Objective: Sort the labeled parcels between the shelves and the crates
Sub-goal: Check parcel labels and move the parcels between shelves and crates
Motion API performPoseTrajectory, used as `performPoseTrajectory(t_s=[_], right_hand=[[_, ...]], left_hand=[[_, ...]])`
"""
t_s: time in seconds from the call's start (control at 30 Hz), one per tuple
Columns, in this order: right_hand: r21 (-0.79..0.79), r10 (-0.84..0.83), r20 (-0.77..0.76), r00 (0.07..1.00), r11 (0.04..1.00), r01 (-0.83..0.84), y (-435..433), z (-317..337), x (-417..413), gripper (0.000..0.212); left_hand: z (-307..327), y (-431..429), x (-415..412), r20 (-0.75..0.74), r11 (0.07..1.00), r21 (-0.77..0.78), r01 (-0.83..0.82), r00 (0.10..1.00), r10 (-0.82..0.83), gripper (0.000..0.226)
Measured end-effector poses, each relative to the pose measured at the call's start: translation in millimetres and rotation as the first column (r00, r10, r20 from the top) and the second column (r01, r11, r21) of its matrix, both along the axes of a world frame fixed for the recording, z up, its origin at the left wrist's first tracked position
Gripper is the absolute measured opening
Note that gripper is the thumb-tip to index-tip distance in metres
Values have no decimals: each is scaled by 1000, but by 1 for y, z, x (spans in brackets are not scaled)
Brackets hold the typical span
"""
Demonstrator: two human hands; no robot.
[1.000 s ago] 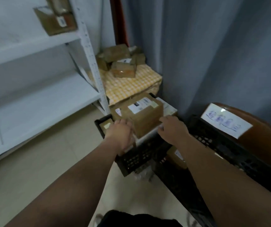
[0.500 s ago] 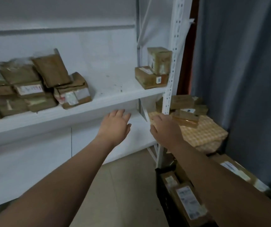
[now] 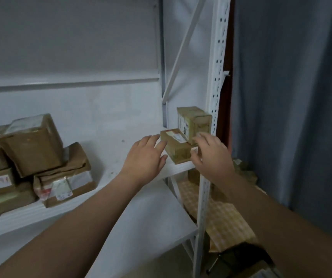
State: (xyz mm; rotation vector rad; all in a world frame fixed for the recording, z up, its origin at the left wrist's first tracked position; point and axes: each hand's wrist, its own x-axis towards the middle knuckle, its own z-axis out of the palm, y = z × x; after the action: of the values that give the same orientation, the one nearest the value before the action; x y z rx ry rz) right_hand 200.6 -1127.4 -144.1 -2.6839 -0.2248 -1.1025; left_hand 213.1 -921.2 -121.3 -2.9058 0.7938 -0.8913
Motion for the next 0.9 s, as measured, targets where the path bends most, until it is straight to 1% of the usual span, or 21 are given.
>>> performPoseTrajectory(t_s=[0.07,0.17,0.3,0.37,0.4,0.47,0.53,0.57,0.6,0.63,0.7,0.73,0.8,0.83,0.87,0.9], right_hand=[[59,-51,-17,999,997,52,-17,8,28,46],[136,-129,-91,988,981,140,-29,18,73,57],[75,-222,-252,942,966,248,-27,25,127,74],[56,-272,-322,907,951,305,-24,26,147,77],[70,-289,-338,896,941,330,-23,27,155,76],[120,-313,-298,902,925,361,-21,28,167,67],[189,-320,-174,931,917,351,-20,27,172,56],[257,-301,-102,948,913,318,-19,25,171,55],[361,-262,-36,964,896,257,-19,23,170,54],[492,-208,23,978,854,170,-17,20,167,53],[722,-99,132,986,691,-28,-12,13,159,47],[789,-61,178,982,605,-105,-8,9,156,43],[868,14,260,965,434,-240,0,0,153,33],[891,48,301,952,341,-299,5,-3,151,27],[904,72,330,941,263,-337,10,-5,151,21],[909,81,344,935,220,-354,15,-6,151,17]], left_hand=[[10,-22,28,20,999,-32,41,999,-40,48],[12,-45,65,18,996,-61,64,998,-63,48],[0,-53,105,-3,993,-83,82,997,-83,49],[-6,-50,122,-8,993,-78,87,996,-87,50],[-8,-48,131,-16,993,-81,87,996,-89,50],[-13,-44,146,-30,990,-104,97,994,-101,51],[-17,-41,160,-41,981,-147,124,990,-131,50],[-18,-40,166,-43,974,-177,140,988,-149,49],[-19,-40,171,-43,964,-221,150,986,-164,48],[-20,-41,175,-49,948,-278,155,983,-176,48],[-21,-45,180,-95,887,-436,152,972,-214,52],[-21,-47,182,-132,833,-534,143,959,-250,56],[-20,-51,184,-188,683,-717,138,906,-380,63],[-20,-53,185,-180,589,-793,156,863,-472,65],[-19,-55,184,-145,480,-858,182,811,-567,63],[-17,-57,183,-91,373,-905,205,763,-640,58]])
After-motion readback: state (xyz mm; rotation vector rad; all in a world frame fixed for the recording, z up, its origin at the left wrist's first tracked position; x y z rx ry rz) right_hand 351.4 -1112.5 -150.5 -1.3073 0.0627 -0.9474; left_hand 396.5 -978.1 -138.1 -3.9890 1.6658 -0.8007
